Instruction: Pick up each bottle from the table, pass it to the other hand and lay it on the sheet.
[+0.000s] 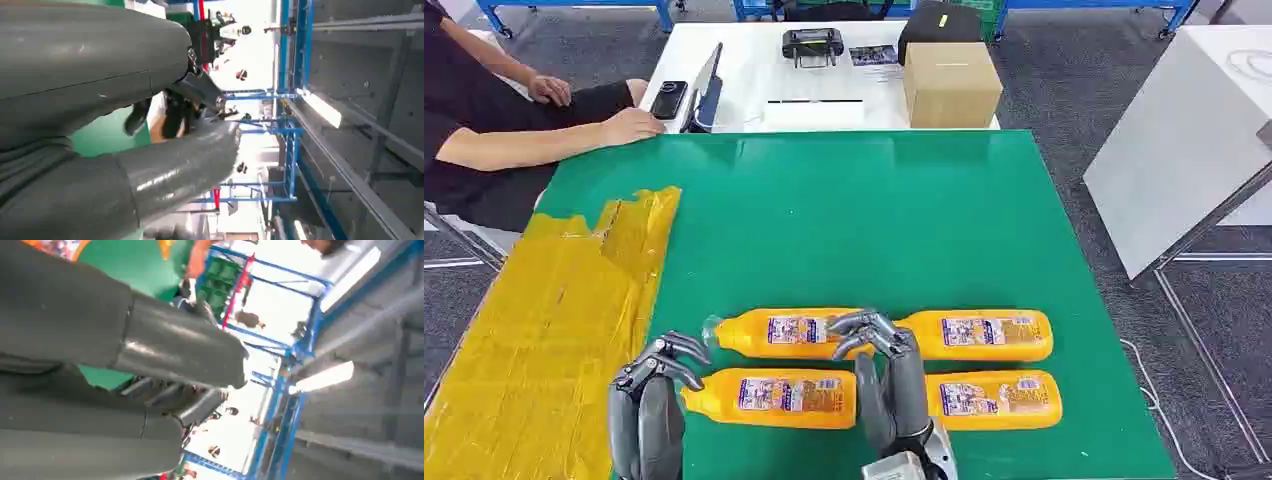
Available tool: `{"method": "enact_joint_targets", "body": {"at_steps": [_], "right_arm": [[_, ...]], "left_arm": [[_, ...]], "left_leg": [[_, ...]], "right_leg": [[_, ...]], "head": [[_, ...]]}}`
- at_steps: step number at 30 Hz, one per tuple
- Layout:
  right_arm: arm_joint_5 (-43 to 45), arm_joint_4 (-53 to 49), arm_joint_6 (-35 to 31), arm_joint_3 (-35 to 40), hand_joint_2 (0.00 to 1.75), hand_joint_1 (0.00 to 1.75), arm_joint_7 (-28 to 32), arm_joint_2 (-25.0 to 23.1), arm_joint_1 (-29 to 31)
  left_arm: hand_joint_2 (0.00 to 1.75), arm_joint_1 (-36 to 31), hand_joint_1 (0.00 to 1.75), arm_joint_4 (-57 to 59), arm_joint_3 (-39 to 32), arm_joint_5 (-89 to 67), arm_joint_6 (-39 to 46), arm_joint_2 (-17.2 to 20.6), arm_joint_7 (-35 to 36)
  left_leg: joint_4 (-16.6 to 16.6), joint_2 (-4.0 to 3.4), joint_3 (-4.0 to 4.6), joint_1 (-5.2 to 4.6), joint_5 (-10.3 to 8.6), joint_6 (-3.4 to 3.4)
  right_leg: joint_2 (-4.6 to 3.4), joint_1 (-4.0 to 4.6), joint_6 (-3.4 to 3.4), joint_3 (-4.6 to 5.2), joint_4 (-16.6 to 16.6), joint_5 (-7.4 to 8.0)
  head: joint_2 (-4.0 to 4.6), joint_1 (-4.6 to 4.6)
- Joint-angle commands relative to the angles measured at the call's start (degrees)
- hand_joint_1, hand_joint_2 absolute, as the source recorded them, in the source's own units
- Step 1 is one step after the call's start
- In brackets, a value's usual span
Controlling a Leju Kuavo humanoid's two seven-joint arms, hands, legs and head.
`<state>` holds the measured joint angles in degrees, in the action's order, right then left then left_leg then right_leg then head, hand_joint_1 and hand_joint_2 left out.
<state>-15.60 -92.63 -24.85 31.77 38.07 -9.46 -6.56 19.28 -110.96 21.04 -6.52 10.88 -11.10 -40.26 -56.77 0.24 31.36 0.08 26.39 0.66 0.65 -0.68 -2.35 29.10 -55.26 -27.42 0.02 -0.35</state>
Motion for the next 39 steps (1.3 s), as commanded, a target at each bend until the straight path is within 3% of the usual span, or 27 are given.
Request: {"method": "enact_joint_targets", "body": {"at_steps": [1,4,6,7,8,9,10,14,39], "right_arm": [[8.78,-4.91,8.93,-16.99,0.0,1.75,1.93,0.35,-7.94],[8.78,-4.91,8.93,-16.99,0.0,1.75,1.93,0.35,-7.94],[7.18,-3.4,8.68,-15.8,0.0,1.75,1.93,-1.23,-7.47],[7.35,-3.42,8.84,-15.78,0.0,1.75,1.93,-1.21,-7.38],[7.11,-3.67,8.37,-15.83,0.0,1.75,1.93,-1.3,-7.4],[6.48,-3.87,6.85,-15.75,0.0,0.47,1.93,-1.36,-7.32],[5.79,-4.48,5.08,-15.59,0.0,0.0,1.93,-1.56,-7.23],[6.31,-2.11,6.06,-15.21,0.0,0.0,1.5,-1.35,-7.18],[4.54,-0.96,6.72,-15.53,0.0,0.0,1.54,-2.32,-7.0]], "left_arm": [[0.0,-3.32,1.75,10.51,-12.31,-1.62,0.32,-0.71,0.26],[0.0,-3.32,1.75,10.51,-12.31,-1.62,0.32,-0.71,0.26],[0.0,-2.93,1.68,11.15,-8.25,-4.9,4.28,0.48,0.26],[0.0,-3.04,0.14,12.26,-7.79,-4.88,4.37,0.62,0.26],[0.0,-3.11,0.0,13.58,-7.64,-5.17,3.62,0.65,0.26],[0.0,-3.12,0.0,13.99,-8.15,-3.93,1.08,0.37,0.26],[0.0,-3.04,0.0,13.66,-8.67,-4.01,1.26,-0.01,0.26],[0.0,-2.91,0.0,13.77,-10.31,-1.66,-2.32,-0.92,0.26],[0.0,-2.18,0.0,12.78,-11.02,-3.44,-1.48,-1.14,0.26]], "left_leg": [[0.08,0.25,-0.05,0.02,-0.06,-0.01],[0.05,-0.11,0.15,0.03,0.0,-0.01],[0.08,-0.04,0.04,-0.02,-0.01,0.0],[0.08,-0.05,-0.01,0.06,0.01,-0.02],[0.07,-0.05,0.08,0.0,-0.03,-0.01],[0.11,-0.08,-0.01,0.03,-0.02,-0.02],[0.09,-0.07,0.06,0.02,-0.04,-0.01],[0.05,-0.11,0.09,0.01,-0.03,0.0],[0.07,-0.13,0.02,0.09,0.0,-0.03]], "right_leg": [[0.21,0.02,0.05,-0.19,0.11,0.01],[-0.1,0.05,0.01,-0.47,0.08,0.1],[-0.07,0.0,0.01,-0.56,0.06,0.06],[-0.08,0.06,0.04,-0.63,0.13,0.08],[-0.08,0.01,0.01,-0.52,0.06,0.09],[-0.11,0.04,0.03,-0.6,0.12,0.09],[-0.11,0.03,0.01,-0.51,0.09,0.1],[-0.14,0.02,0.0,-0.46,0.05,0.1],[-0.17,0.1,0.04,-0.58,0.13,0.11]], "head": [[0.0,-0.03],[0.0,-0.02],[0.0,0.02],[0.0,-0.02],[0.0,0.0],[0.0,0.02],[0.0,0.02],[0.0,0.02],[0.0,0.0]]}}
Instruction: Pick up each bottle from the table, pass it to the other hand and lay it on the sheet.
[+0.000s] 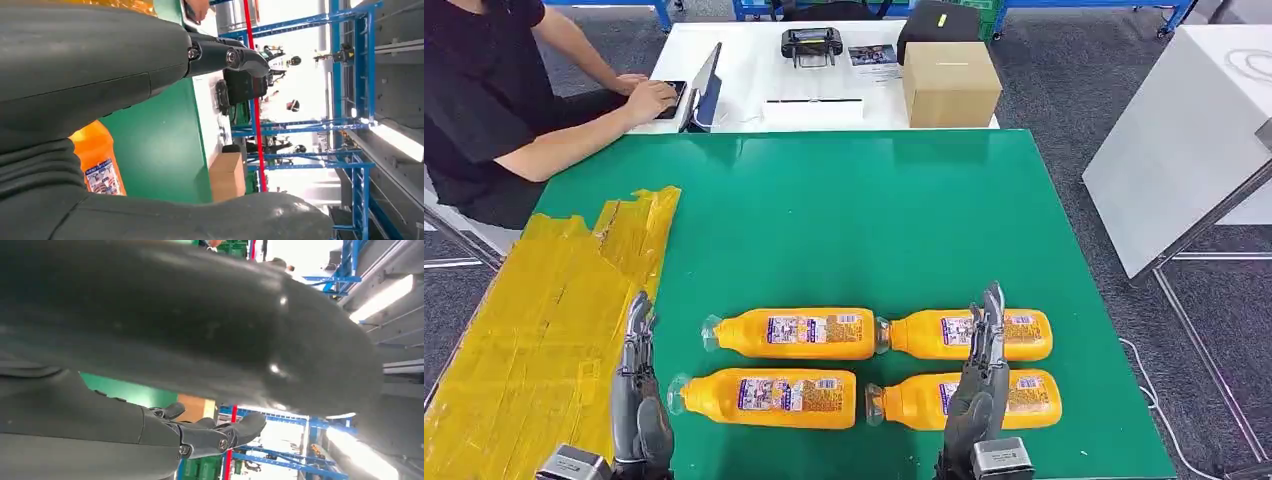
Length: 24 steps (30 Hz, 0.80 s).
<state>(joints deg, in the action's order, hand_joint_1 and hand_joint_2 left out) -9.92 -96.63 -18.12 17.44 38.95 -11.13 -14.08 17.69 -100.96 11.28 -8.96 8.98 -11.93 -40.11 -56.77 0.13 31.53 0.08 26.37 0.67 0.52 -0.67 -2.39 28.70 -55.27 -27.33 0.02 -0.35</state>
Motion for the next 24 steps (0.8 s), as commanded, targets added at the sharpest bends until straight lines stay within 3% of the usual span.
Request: {"method": "enact_joint_targets", "body": {"at_steps": [1,4,7,11,12,13,15,21,24], "right_arm": [[-2.71,3.24,0.26,-0.49,1.75,0.0,-0.08,-0.56,0.8],[-7.51,6.48,4.92,4.22,1.75,0.0,-6.82,1.92,2.74],[-20.81,13.06,2.89,10.46,1.75,0.0,-14.91,3.89,6.6],[-27.93,16.87,1.31,16.63,1.75,0.0,-20.39,3.91,9.5],[-36.47,18.75,5.66,22.19,1.75,0.0,-26.28,6.73,12.18],[-38.6,19.89,5.53,24.14,1.75,0.0,-27.72,5.52,13.11],[-38.62,20.98,5.12,25.49,1.75,0.0,-28.0,5.33,14.1],[-37.82,19.05,4.56,25.86,1.75,0.0,-28.31,6.51,13.41],[-39.59,20.06,6.33,26.91,1.75,0.0,-30.11,7.52,14.13]], "left_arm": [[0.0,-0.64,0.0,3.13,-1.36,-1.68,0.5,-0.32,0.11],[0.0,-1.79,0.0,7.26,-4.86,-2.57,-0.96,-3.49,0.11],[0.0,-4.05,0.0,10.14,-6.86,-2.4,-2.78,-5.31,0.11],[0.0,-3.82,0.0,9.06,-7.61,-2.95,-1.44,-6.39,0.11],[0.0,-3.94,0.0,9.48,-7.73,-3.8,-1.94,-6.54,0.11],[0.0,-4.49,0.0,10.1,-8.19,-3.57,-3.26,-6.69,0.11],[0.0,-4.91,0.0,10.11,-7.97,-3.12,-5.38,-6.11,0.11],[0.0,-5.0,0.0,8.5,-5.21,-5.34,2.98,-5.22,0.11],[0.0,-5.23,0.0,9.29,-4.75,-4.99,2.56,-4.59,0.11]], "left_leg": [[0.06,-0.02,-0.1,0.03,0.01,-0.02],[0.1,-0.08,-0.16,0.06,0.0,-0.04],[0.15,-0.17,-0.23,0.12,-0.02,-0.04],[0.11,-0.21,-0.18,0.1,0.0,-0.04],[0.08,-0.15,-0.15,0.06,0.0,-0.03],[0.1,-0.17,-0.18,0.1,0.01,-0.04],[0.12,-0.29,-0.24,0.09,0.03,-0.04],[0.1,-0.1,-0.27,0.16,0.05,-0.07],[0.08,0.05,-0.16,0.1,0.01,-0.05]], "right_leg": [[-0.04,0.03,0.04,-0.11,0.09,0.01],[-0.11,0.07,0.07,-0.15,0.15,0.05],[-0.2,0.12,0.08,-0.25,0.25,0.13],[-0.24,0.1,0.08,-0.17,0.17,0.11],[-0.17,0.07,0.05,-0.15,0.12,0.07],[-0.2,0.11,0.08,-0.19,0.17,0.09],[-0.31,0.1,0.07,-0.24,0.17,0.1],[-0.15,0.17,0.11,-0.32,0.21,0.04],[0.01,0.1,0.08,-0.24,0.16,0.02]], "head": [[0.0,0.0],[0.0,0.0],[0.0,0.0],[0.0,0.0],[0.0,0.02],[0.0,0.0],[0.0,0.0],[0.0,0.0],[0.0,0.0]]}}
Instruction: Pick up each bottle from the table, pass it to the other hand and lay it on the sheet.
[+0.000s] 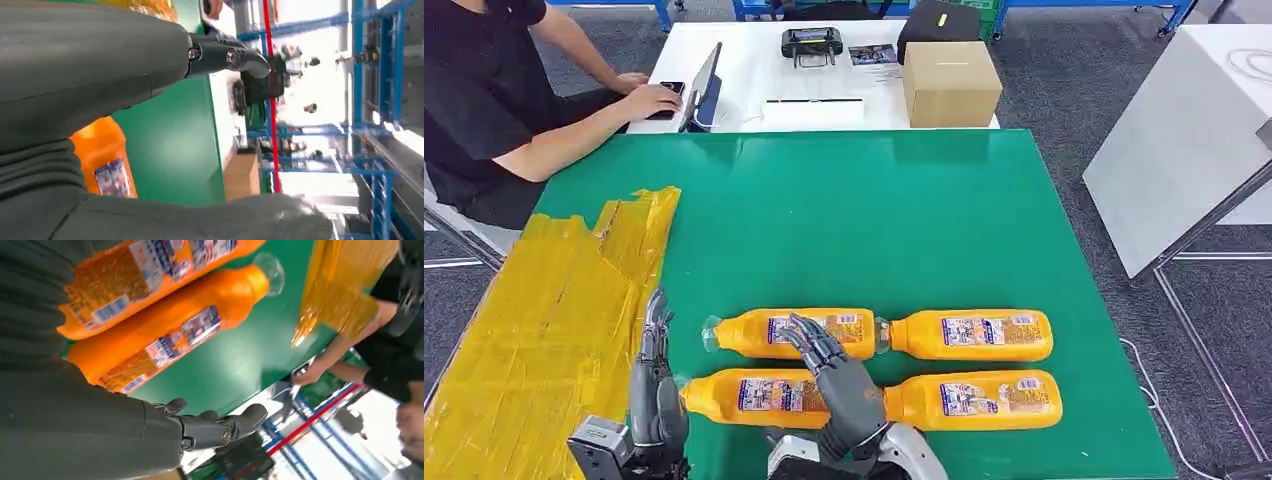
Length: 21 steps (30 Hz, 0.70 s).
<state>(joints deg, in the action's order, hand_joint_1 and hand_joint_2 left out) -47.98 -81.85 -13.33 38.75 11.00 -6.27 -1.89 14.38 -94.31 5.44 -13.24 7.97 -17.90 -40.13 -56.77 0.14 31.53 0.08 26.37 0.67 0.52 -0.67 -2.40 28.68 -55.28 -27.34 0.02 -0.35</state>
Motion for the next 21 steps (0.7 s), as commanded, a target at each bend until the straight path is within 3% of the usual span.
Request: {"method": "enact_joint_targets", "body": {"at_steps": [1,10,13,21], "right_arm": [[-2.85,5.53,1.87,6.15,1.75,0.0,-2.81,3.3,2.16],[-4.71,5.37,3.61,7.87,1.75,0.0,-4.11,5.11,2.56],[-5.14,6.65,7.6,9.79,1.75,0.0,-8.55,8.97,4.96],[-5.91,8.5,7.33,9.33,1.75,0.0,-11.72,9.63,6.44]], "left_arm": [[0.0,-1.83,0.0,2.52,1.07,-0.24,3.18,1.68,0.13],[0.0,-1.5,0.0,1.92,0.99,0.72,2.83,2.31,0.13],[0.0,-1.35,0.0,1.09,0.75,1.92,2.18,2.97,0.13],[0.0,-1.12,0.0,0.43,0.54,2.54,1.01,3.06,0.13]], "left_leg": [[0.09,0.02,-0.14,0.08,0.0,-0.04],[0.11,-0.04,-0.19,0.1,0.01,-0.04],[0.08,-0.03,-0.13,0.09,0.01,-0.03],[0.06,-0.05,-0.1,0.04,0.0,-0.02]], "right_leg": [[0.0,0.08,0.07,-0.17,0.15,0.03],[-0.08,0.1,0.08,-0.21,0.2,0.05],[-0.06,0.09,0.07,-0.18,0.16,0.04],[-0.07,0.04,0.05,-0.11,0.1,0.03]], "head": [[0.0,0.0],[0.0,0.0],[0.0,0.0],[0.0,0.02]]}}
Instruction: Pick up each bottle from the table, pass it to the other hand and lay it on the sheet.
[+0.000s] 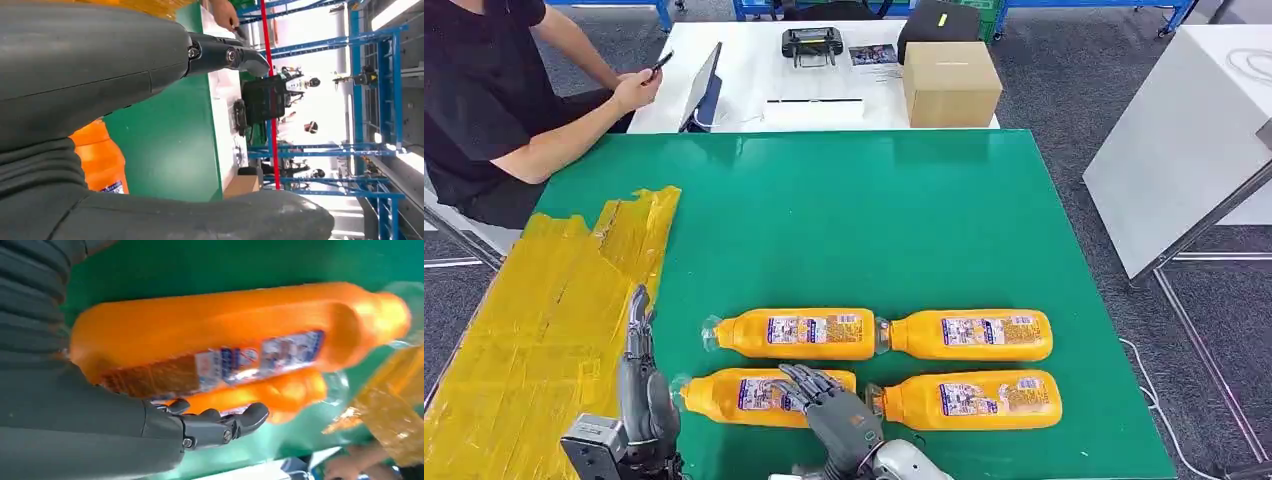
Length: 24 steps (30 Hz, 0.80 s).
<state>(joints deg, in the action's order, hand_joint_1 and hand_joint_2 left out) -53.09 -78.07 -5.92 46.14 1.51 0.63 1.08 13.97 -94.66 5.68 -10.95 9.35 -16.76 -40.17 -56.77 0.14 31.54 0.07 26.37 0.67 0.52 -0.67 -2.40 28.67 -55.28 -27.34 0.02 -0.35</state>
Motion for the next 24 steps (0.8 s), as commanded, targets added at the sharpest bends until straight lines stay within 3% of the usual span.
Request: {"method": "enact_joint_targets", "body": {"at_steps": [1,11,17,21,22,23,24], "right_arm": [[-0.8,4.72,-0.08,1.94,1.75,0.0,-2.23,2.72,3.47],[-3.28,3.8,-0.49,1.74,1.75,0.0,-4.93,2.53,4.48],[-0.95,8.17,3.49,2.24,1.75,0.0,-4.58,2.92,6.01],[2.68,15.51,10.0,5.05,1.75,0.0,-2.86,4.06,10.29],[6.15,18.69,13.56,7.7,1.75,0.16,-0.78,5.09,13.22],[8.74,20.86,15.99,9.74,1.75,1.75,0.45,6.0,15.4],[9.89,22.09,17.37,11.57,1.75,1.75,1.17,6.73,17.07]], "left_arm": [[0.0,-0.71,0.0,0.78,0.3,0.24,-0.38,1.93,0.17],[0.0,-0.04,0.0,0.17,-0.31,0.04,-1.43,1.63,0.17],[0.0,-0.63,0.0,0.8,-0.51,0.32,-2.71,1.56,0.17],[0.0,-1.59,0.0,2.21,-0.39,0.84,-3.95,1.66,0.17],[0.0,-2.29,0.0,3.21,0.0,1.39,-4.72,1.92,0.17],[0.0,-2.95,0.0,4.06,0.46,1.64,-4.75,2.17,0.17],[0.0,-3.27,0.0,4.44,0.71,2.0,-4.67,2.32,0.17]], "left_leg": [[0.06,-0.07,-0.13,0.07,0.01,-0.03],[0.05,-0.11,-0.15,0.08,0.03,-0.04],[0.08,-0.08,-0.12,0.05,-0.01,-0.02],[0.1,-0.1,-0.2,0.14,-0.02,-0.04],[0.13,-0.1,-0.24,0.12,-0.03,-0.04],[0.14,-0.09,-0.23,0.05,-0.05,-0.02],[0.12,-0.1,-0.23,0.03,-0.05,-0.01]], "right_leg": [[-0.09,0.08,0.07,-0.13,0.12,0.04],[-0.13,0.09,0.08,-0.15,0.11,0.04],[-0.1,0.05,0.06,-0.12,0.12,0.06],[-0.14,0.14,0.1,-0.23,0.23,0.12],[-0.13,0.13,0.08,-0.25,0.24,0.12],[-0.11,0.06,0.05,-0.21,0.19,0.11],[-0.11,0.04,0.04,-0.2,0.15,0.1]], "head": [[0.0,0.02],[0.0,0.0],[0.0,0.0],[0.0,0.0],[0.0,0.02],[0.0,0.02],[0.0,0.0]]}}
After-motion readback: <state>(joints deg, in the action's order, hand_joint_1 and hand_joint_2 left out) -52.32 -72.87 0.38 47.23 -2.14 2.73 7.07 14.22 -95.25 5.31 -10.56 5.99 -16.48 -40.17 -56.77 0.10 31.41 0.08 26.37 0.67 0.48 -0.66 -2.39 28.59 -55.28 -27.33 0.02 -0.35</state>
